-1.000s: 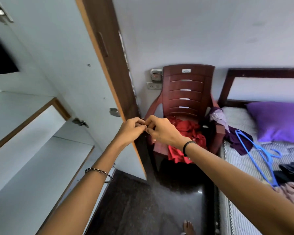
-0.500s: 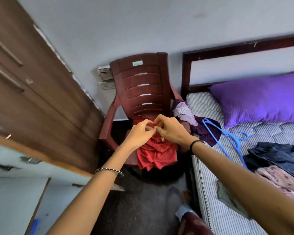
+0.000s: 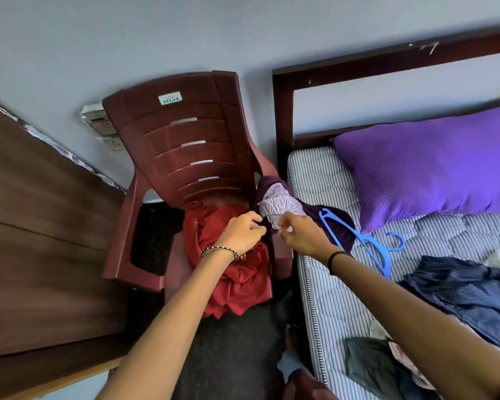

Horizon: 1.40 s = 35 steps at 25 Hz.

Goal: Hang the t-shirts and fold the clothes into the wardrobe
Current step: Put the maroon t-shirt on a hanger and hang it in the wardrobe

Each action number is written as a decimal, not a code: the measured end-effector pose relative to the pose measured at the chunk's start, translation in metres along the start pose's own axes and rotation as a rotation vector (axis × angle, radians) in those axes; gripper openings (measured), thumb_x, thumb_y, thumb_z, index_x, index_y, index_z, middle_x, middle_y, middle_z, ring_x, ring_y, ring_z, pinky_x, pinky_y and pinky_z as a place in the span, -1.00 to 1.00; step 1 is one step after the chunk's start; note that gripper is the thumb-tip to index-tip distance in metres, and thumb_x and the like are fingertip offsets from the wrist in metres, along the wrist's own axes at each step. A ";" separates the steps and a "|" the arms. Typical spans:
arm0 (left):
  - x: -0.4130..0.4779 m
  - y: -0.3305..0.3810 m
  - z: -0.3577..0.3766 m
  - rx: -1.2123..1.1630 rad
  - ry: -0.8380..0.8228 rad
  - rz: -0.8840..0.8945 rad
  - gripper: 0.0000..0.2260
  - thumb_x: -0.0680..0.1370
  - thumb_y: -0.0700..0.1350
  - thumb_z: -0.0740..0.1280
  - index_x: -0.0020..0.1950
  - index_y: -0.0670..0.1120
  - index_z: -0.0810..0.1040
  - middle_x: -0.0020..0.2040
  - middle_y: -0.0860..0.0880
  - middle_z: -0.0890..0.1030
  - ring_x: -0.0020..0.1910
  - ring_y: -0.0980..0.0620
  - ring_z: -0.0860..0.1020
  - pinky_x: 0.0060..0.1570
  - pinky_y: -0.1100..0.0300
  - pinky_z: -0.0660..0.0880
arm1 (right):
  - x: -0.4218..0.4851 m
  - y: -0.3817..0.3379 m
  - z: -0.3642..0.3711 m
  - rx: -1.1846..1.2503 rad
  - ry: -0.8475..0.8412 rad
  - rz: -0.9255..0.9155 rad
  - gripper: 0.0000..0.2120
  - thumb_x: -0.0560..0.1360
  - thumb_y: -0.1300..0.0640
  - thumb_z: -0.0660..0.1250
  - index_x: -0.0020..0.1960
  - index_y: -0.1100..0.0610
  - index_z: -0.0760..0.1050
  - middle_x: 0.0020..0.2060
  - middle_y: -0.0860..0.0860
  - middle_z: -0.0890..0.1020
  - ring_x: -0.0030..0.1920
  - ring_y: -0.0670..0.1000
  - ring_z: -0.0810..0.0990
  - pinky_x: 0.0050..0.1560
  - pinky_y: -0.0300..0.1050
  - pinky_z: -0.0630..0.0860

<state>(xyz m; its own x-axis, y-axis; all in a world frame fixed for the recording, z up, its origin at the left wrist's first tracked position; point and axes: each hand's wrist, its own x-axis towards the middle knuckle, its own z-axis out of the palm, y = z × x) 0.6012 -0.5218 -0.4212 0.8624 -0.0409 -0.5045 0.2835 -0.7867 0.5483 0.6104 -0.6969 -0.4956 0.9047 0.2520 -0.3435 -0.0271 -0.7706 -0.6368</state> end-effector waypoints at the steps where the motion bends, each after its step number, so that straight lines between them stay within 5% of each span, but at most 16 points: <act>1: 0.009 -0.003 0.000 0.019 -0.011 -0.012 -0.71 0.54 -0.08 0.33 0.26 -0.06 0.56 0.05 0.00 0.71 0.09 0.01 0.61 0.13 0.19 0.48 | 0.009 0.005 0.001 -0.053 -0.049 0.007 -0.75 0.57 0.12 0.32 0.23 0.15 0.47 0.18 0.10 0.60 0.15 0.18 0.59 0.09 0.10 0.53; 4: 0.026 -0.013 0.000 0.059 -0.031 -0.045 -0.72 0.54 -0.08 0.31 0.25 -0.05 0.56 0.02 0.02 0.71 0.12 -0.03 0.61 0.18 0.08 0.50 | 0.033 0.015 0.005 -0.141 -0.181 0.055 -0.56 0.57 0.06 0.37 0.35 0.21 0.35 0.32 0.14 0.42 0.30 0.23 0.47 0.20 0.15 0.49; 8: 0.030 -0.033 0.004 0.041 -0.031 -0.090 -0.74 0.56 -0.10 0.31 0.24 -0.07 0.56 -0.01 0.02 0.71 -0.02 0.00 0.65 0.08 0.18 0.51 | 0.053 0.019 0.017 -0.094 -0.196 0.149 -0.41 0.55 0.09 0.39 0.46 0.22 0.21 0.34 0.22 0.46 0.33 0.31 0.48 0.22 0.17 0.46; 12: 0.025 -0.052 0.002 -0.011 -0.023 -0.127 -0.74 0.58 -0.11 0.30 0.25 -0.08 0.56 -0.10 0.07 0.66 -0.12 0.10 0.59 0.04 0.22 0.50 | 0.057 0.016 0.028 -0.112 -0.023 0.207 -0.64 0.55 0.31 0.25 0.32 0.28 0.27 0.12 0.28 0.59 0.16 0.35 0.57 -0.07 0.06 0.40; 16: 0.021 -0.061 -0.004 -0.033 -0.022 -0.128 -0.76 0.59 -0.10 0.30 0.24 -0.07 0.57 -0.16 0.14 0.58 -0.03 0.12 0.57 0.04 0.26 0.45 | 0.054 0.005 0.014 -0.219 0.048 0.163 -0.79 0.51 0.39 0.22 0.12 0.24 0.34 0.04 0.24 0.59 0.05 0.33 0.59 -0.12 0.13 0.41; 20: 0.021 -0.061 -0.018 -0.069 -0.035 -0.081 -0.77 0.60 -0.11 0.29 0.25 -0.07 0.57 0.03 0.03 0.65 -0.03 0.14 0.56 -0.17 0.49 0.41 | 0.052 -0.003 -0.007 -0.086 0.275 0.115 -0.80 0.48 0.34 0.19 0.08 0.19 0.39 -0.19 0.09 0.53 -0.17 0.22 0.52 -0.29 0.01 0.32; 22: 0.021 -0.062 -0.027 -0.087 -0.030 -0.057 -0.78 0.60 -0.11 0.30 0.24 -0.07 0.57 0.03 0.02 0.65 -0.03 0.13 0.57 -0.23 0.55 0.39 | 0.055 0.000 -0.021 -0.031 0.303 0.062 -0.80 0.52 0.33 0.19 0.12 0.20 0.44 -0.15 0.12 0.55 -0.11 0.20 0.48 -0.21 0.05 0.35; 25: 0.030 -0.061 -0.043 -0.087 -0.032 -0.054 -0.77 0.59 -0.11 0.32 0.23 -0.09 0.58 -0.04 0.03 0.63 0.00 0.06 0.61 -0.04 0.35 0.46 | 0.062 -0.001 -0.044 0.049 0.264 -0.025 -0.83 0.58 0.27 0.25 0.17 0.19 0.46 -0.01 0.16 0.56 0.03 0.24 0.49 0.03 0.11 0.39; 27: 0.042 -0.054 -0.052 -0.079 -0.027 -0.034 -0.75 0.57 -0.11 0.35 0.23 -0.10 0.58 -0.03 0.01 0.65 0.06 0.01 0.62 0.06 0.25 0.48 | 0.064 -0.015 -0.058 0.172 0.223 -0.051 -0.89 0.63 0.22 0.23 0.15 0.13 0.43 -0.05 0.17 0.60 -0.09 0.19 0.55 -0.05 0.09 0.44; 30: 0.061 -0.037 -0.058 -0.062 -0.033 0.005 -0.56 0.51 -0.05 0.45 0.35 -0.11 0.48 0.16 -0.05 0.63 0.13 -0.02 0.60 0.21 0.12 0.50 | 0.066 -0.042 -0.077 0.268 0.267 -0.086 -0.98 0.68 0.15 0.21 0.08 0.06 0.40 -0.24 0.13 0.58 -0.33 0.00 0.44 -0.26 -0.05 0.33; 33: 0.072 -0.018 -0.060 -0.132 -0.128 0.047 -0.09 0.32 0.14 0.57 0.53 -0.09 0.20 0.39 -0.05 0.42 0.31 -0.04 0.48 0.33 0.02 0.44 | 0.066 -0.064 -0.095 0.419 0.346 -0.107 -0.89 0.68 0.09 0.22 -0.03 -0.02 0.42 -0.28 0.01 0.54 -0.28 -0.09 0.42 -0.15 -0.06 0.37; 35: 0.077 -0.007 -0.059 -0.152 -0.126 0.115 0.04 0.21 0.28 0.55 0.54 -0.02 0.16 0.44 -0.01 0.38 0.36 0.00 0.45 0.35 0.01 0.43 | 0.065 -0.077 -0.112 0.606 0.342 -0.127 -0.85 0.66 0.05 0.25 -0.10 -0.02 0.43 -0.28 -0.06 0.46 -0.24 -0.12 0.39 -0.13 -0.13 0.35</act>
<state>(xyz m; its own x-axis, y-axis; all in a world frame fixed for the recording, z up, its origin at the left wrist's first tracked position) 0.6901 -0.4827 -0.4241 0.8362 -0.2086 -0.5072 0.2550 -0.6709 0.6963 0.7192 -0.6861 -0.3918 0.9967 0.0440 -0.0682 -0.0545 -0.2608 -0.9639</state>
